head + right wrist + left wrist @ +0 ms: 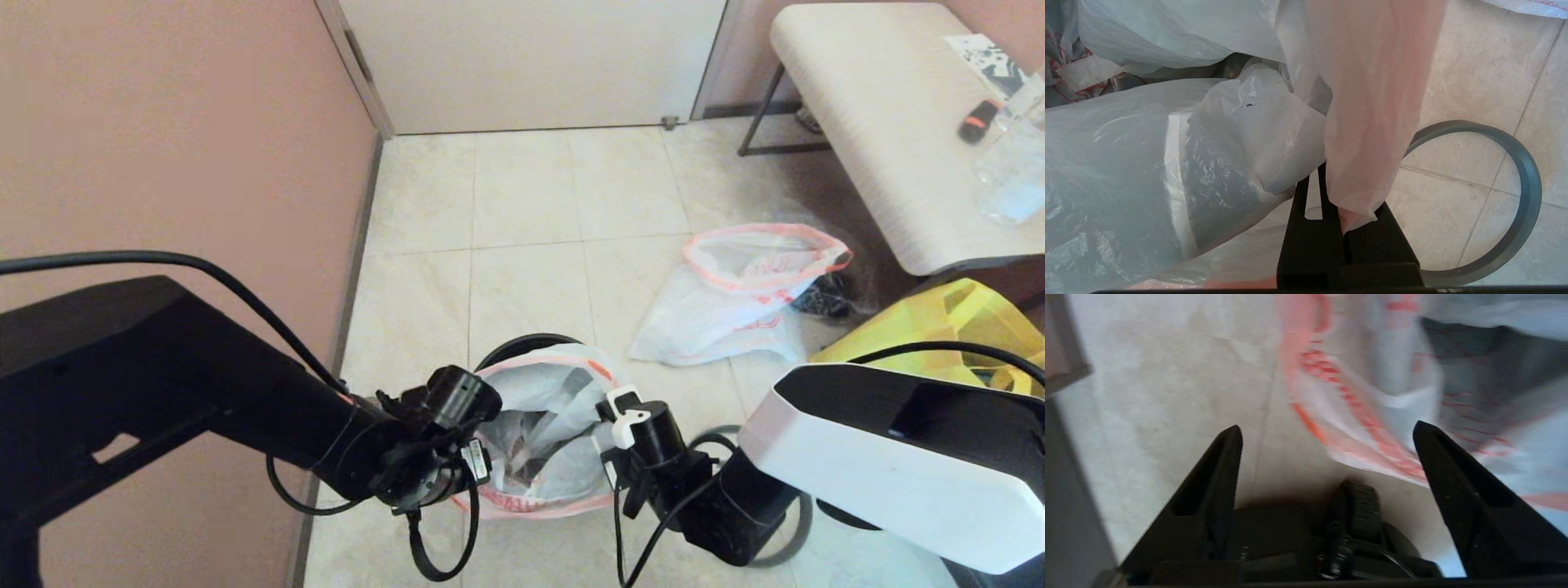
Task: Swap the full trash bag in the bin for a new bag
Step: Put the new garbage bag on the trash can
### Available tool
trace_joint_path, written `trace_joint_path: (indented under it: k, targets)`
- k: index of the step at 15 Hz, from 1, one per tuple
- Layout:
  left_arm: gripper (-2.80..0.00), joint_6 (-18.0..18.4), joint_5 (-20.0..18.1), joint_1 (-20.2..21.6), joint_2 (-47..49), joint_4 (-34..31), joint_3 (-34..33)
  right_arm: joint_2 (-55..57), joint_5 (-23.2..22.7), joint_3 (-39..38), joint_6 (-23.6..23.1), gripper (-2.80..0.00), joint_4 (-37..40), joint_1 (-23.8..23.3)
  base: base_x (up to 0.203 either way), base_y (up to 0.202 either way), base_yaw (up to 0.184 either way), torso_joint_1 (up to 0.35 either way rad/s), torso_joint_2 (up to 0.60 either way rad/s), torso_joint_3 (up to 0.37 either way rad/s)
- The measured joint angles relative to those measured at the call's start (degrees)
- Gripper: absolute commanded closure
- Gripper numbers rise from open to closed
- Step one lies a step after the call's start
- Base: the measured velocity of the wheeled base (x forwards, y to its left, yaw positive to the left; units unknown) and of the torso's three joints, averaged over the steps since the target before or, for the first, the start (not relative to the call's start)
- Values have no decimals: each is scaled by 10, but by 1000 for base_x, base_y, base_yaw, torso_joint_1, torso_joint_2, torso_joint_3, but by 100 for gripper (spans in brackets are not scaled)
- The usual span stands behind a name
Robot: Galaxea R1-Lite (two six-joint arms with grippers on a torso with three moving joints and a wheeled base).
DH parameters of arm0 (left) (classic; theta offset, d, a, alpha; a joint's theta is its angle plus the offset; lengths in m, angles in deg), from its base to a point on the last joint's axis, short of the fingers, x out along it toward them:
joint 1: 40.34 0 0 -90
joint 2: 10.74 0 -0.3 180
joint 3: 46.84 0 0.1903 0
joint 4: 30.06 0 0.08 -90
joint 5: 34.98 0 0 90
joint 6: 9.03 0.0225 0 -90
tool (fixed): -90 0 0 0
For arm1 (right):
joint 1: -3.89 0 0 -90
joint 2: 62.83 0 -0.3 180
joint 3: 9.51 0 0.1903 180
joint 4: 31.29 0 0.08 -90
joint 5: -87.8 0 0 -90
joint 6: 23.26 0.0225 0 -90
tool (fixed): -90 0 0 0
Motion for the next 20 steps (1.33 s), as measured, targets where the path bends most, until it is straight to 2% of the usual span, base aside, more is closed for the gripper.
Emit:
trace_joint_path:
  k: [3, 4, 11, 12, 20]
  targets:
    - [-280, -29, -55, -7, 16, 0, 30, 2, 0, 1, 0, 0, -1, 0, 0, 0, 0, 0, 0, 0]
    - [-280, -39, -62, -7, 31, 0, 47, 2, 0, 1, 0, 0, -1, 0, 0, 0, 0, 0, 0, 0]
    - [-280, -47, -53, 28, 105, 3, 116, 2, -1, 2, 2, 0, -1, -1, 0, 0, 0, 0, 0, 0]
    - [0, -47, -52, 28, 112, 5, 119, 2, -1, 2, 2, 0, -1, -2, 0, 0, 0, 0, 0, 0]
    - [0, -41, -33, 29, 153, 63, 124, -2, 2, -19, 12, 0, -1, -3, 0, 0, 0, 0, 0, 0]
